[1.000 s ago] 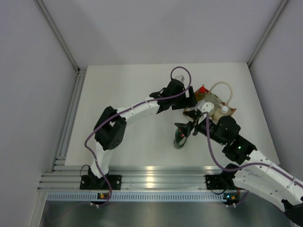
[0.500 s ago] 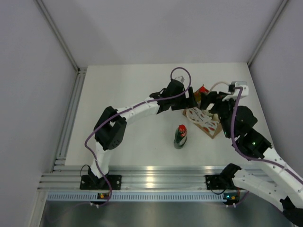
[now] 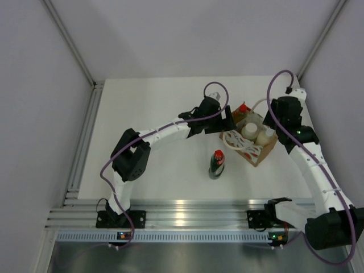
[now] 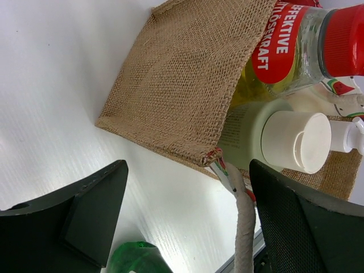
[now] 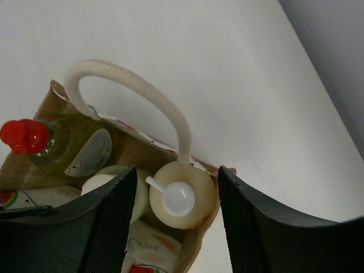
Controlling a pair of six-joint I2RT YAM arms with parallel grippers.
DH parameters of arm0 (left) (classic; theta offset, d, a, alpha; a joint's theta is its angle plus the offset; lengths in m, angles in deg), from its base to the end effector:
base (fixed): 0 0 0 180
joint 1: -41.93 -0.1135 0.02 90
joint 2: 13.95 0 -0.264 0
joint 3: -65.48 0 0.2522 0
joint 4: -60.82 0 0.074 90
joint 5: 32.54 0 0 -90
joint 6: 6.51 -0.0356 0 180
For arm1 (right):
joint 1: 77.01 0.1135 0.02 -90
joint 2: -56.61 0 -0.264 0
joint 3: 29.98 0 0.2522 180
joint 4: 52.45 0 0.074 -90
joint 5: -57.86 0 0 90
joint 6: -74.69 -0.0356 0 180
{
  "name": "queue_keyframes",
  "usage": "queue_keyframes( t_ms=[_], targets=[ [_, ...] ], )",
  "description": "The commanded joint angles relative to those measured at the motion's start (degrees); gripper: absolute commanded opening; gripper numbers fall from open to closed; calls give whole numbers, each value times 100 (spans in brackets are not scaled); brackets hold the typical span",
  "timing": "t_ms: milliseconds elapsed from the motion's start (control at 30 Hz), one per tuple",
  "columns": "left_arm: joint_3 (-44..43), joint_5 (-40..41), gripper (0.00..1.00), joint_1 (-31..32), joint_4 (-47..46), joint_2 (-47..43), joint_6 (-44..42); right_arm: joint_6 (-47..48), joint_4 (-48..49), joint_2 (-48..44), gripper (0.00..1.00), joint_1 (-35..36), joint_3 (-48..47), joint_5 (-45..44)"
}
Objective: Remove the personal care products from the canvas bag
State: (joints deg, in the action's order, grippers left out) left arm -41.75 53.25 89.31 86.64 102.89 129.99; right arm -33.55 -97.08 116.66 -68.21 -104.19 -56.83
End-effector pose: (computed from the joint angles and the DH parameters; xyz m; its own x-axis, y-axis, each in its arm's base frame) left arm 0.3211 -0.3528 0.2435 -0.8319 -0.1643 -0.5300 0.2483 0.7440 -0.6203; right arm 0.2240 0.0196 0.3500 -0.4081 0.2246 -0.8849 0.3627 0.9294 0.0686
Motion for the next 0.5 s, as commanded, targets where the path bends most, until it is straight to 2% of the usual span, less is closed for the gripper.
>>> queue_keyframes(
  t_ms=[0,200,467],
  targets=[
    [66,43,92,9,-177,-390,-132,48,-498,287,57,-106,-328,570],
    [40,8,92,9,-177,-346,-150,171,-490,437,54,-106,-126,737],
    [13,-63,92,9,-177,-310,-167,391,-534,745,56,-124,-55,843]
  ],
)
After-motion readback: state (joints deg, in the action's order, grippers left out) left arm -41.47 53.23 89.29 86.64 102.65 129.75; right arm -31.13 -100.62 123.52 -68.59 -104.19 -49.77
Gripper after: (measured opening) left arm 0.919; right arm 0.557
